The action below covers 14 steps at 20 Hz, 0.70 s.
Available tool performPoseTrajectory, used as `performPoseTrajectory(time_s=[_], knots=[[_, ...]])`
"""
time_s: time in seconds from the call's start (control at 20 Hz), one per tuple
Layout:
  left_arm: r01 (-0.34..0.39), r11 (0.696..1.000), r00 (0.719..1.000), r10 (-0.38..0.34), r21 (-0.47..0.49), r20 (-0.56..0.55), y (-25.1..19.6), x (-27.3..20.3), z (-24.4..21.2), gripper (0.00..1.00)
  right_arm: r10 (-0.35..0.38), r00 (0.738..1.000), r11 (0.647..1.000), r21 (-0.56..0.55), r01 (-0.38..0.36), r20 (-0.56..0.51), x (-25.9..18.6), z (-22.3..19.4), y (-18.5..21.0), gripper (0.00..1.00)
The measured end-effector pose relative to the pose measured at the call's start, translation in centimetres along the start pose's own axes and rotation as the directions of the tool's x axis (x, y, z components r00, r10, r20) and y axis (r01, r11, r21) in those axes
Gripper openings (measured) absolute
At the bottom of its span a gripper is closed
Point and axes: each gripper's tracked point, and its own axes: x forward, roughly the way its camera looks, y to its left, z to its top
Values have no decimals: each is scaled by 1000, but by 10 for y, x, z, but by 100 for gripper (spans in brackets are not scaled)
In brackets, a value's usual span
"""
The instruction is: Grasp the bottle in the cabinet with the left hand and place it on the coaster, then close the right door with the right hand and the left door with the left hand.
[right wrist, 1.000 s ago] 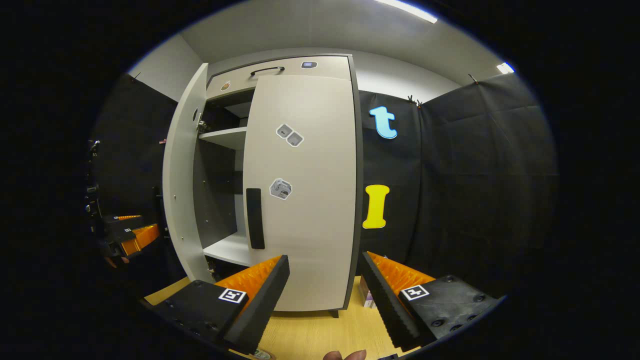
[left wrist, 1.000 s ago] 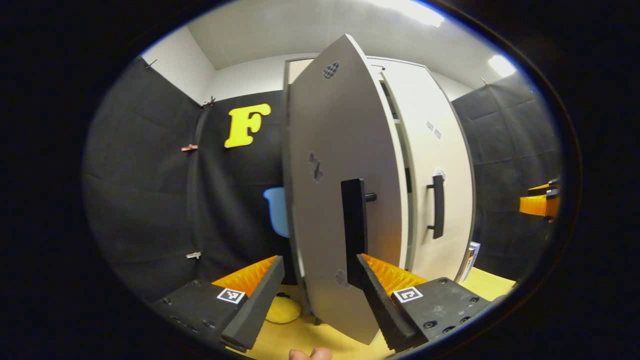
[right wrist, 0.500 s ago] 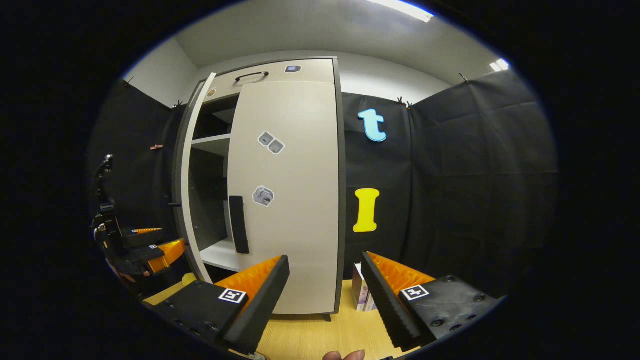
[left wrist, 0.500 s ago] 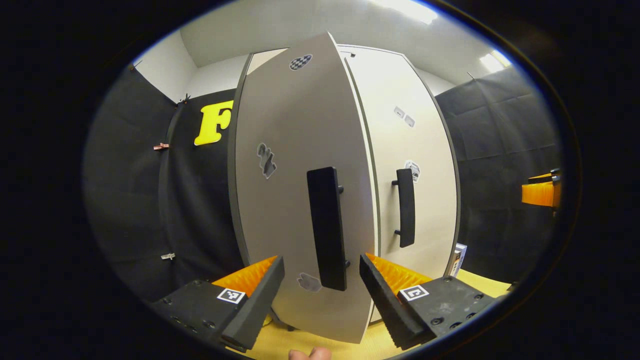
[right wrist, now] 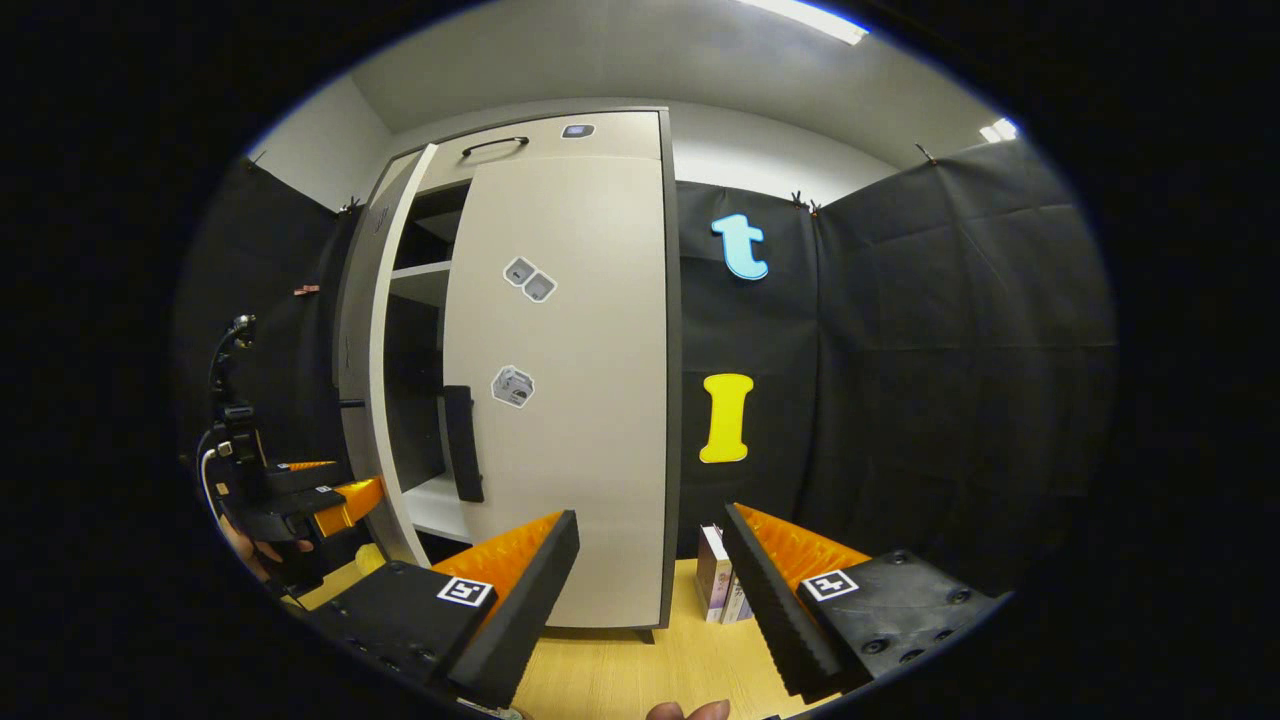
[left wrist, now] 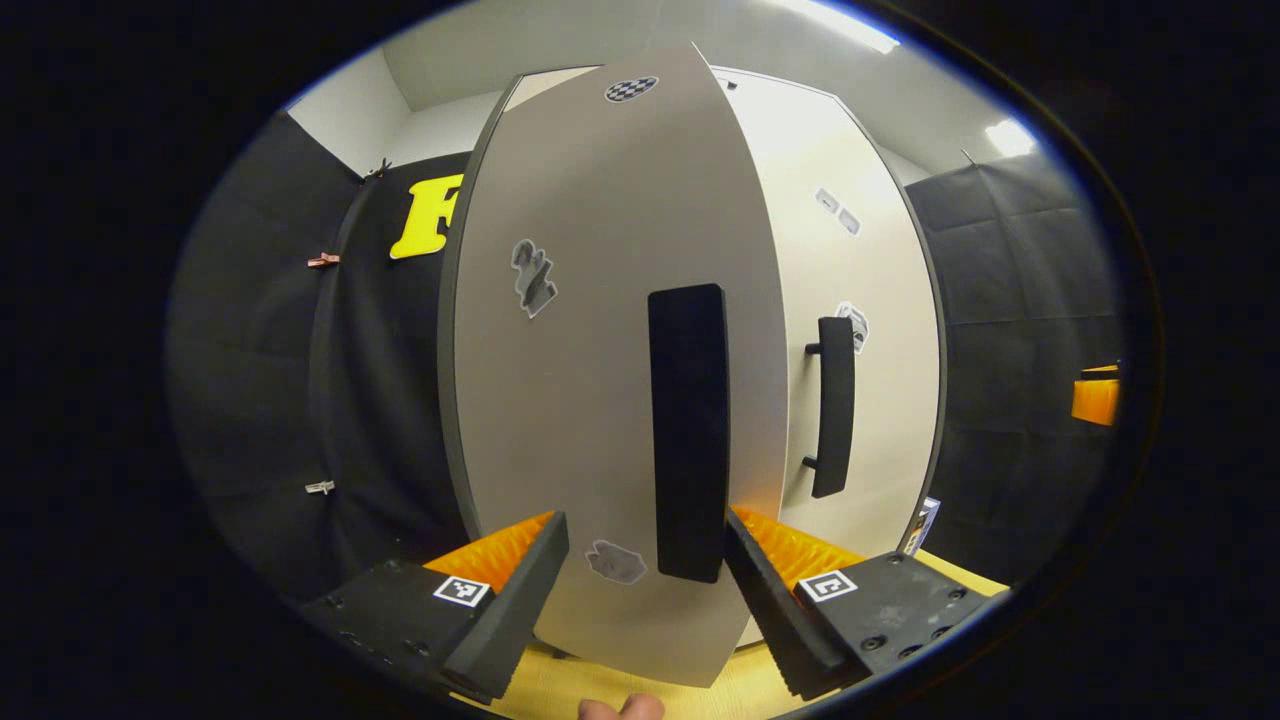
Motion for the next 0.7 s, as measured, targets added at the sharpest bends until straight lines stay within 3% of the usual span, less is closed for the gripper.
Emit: performPoseTrajectory(time_s=[0.35,0.7], knots=[[-4,1000,1000,3,25,12,-11,17,2,96,10,1000,1000,-3,-10,-3,2,-3,2,96],[5,1000,1000,-5,28,17,-11,-13,6,94,33,999,999,-3,-33,6,2,0,12,96]])
